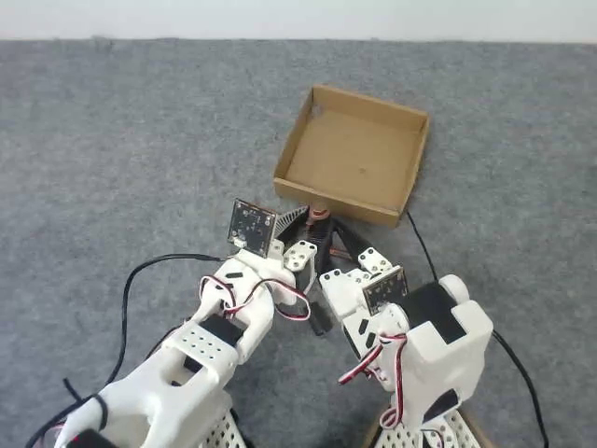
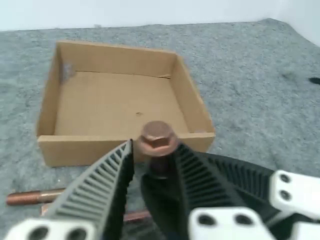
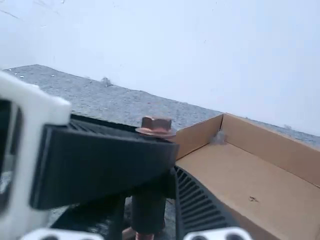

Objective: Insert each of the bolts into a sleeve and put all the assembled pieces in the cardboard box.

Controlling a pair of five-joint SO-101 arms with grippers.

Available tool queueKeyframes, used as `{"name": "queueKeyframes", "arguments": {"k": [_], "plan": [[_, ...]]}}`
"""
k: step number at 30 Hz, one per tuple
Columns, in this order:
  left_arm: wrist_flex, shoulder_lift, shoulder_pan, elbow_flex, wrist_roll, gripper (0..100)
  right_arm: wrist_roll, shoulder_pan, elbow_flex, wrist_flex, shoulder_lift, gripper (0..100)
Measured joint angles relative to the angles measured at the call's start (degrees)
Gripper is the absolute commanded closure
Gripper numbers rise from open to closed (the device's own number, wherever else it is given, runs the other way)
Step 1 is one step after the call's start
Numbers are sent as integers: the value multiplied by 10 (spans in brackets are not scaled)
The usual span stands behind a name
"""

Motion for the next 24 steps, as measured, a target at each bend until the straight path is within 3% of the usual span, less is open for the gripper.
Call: {"name": "queueKeyframes", "arguments": {"k": [24], "plan": [[-12, 1, 3, -5, -2, 823, 0, 17, 0, 4, 0, 992]]}}
